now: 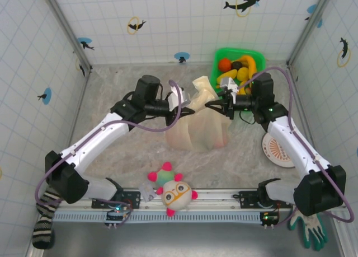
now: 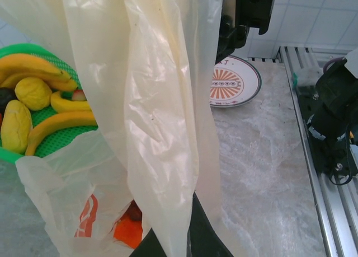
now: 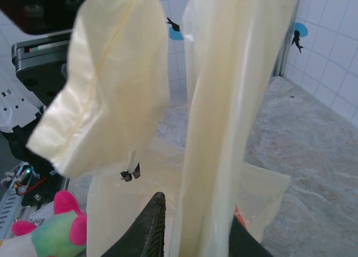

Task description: Place the fake fruits into the plastic bag and tie a complex knot

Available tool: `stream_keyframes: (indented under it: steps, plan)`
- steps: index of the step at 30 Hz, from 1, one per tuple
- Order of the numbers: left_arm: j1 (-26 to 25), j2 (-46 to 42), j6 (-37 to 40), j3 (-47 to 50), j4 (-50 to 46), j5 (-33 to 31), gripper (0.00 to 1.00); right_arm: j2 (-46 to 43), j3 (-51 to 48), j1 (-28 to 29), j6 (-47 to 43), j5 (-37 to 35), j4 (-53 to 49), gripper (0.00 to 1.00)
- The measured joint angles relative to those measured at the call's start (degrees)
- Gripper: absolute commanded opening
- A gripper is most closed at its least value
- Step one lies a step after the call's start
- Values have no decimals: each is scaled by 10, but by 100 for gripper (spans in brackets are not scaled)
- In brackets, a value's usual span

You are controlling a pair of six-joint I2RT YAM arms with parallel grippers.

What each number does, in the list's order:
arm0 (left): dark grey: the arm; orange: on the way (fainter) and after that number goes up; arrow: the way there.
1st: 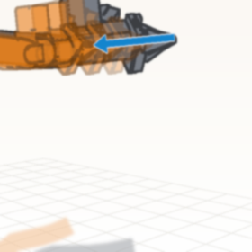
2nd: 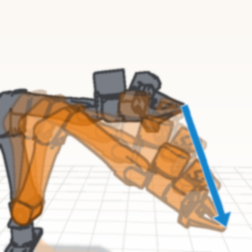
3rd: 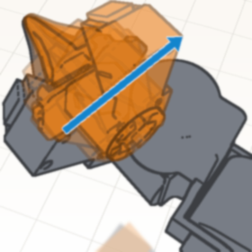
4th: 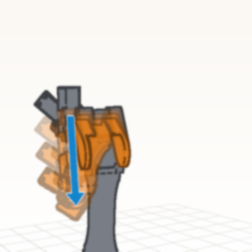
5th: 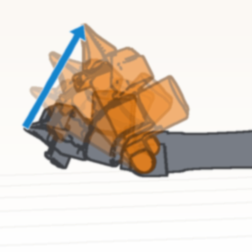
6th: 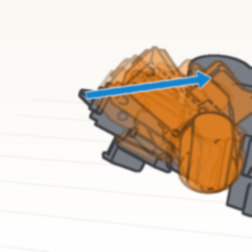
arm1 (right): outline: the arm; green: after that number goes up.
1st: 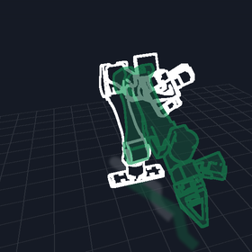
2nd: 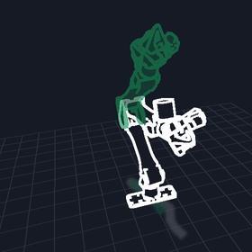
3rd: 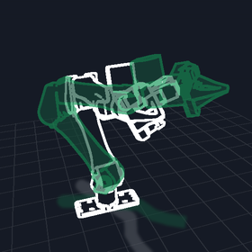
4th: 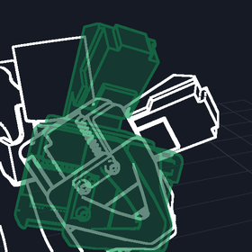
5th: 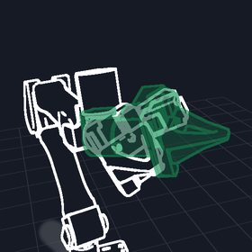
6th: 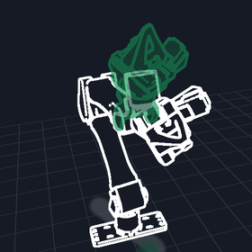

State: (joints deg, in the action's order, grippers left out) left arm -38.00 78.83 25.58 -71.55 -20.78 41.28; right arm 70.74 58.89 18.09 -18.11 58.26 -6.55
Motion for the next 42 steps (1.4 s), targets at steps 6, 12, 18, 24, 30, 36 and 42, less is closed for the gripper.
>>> stream_keyframes:
  steps: [6,12,18,24,30,36,42]
  plan:
    - [-6,13,17,-19,-23,-11,0,-6,0,-3,-15,-3,-25,48]
    - [-18,30,31,-40,-43,-18,0,-31,-19,-14,-28,-5,-39,68]
    - [-26,52,45,-63,-62,-31,0,-39,-22,-20,-30,-2,-41,70]
    - [-30,69,49,-81,-75,-45,0,-39,-22,-16,-28,3,-41,71]
    - [-31,70,58,-86,-82,-52,0,-30,-22,-5,-19,3,-33,71]
    - [-32,70,61,-88,-88,-68,0,-18,-22,3,5,-5,-7,78]
    - [-32,70,62,-88,-89,-82,0,-7,-19,9,31,-16,25,81]
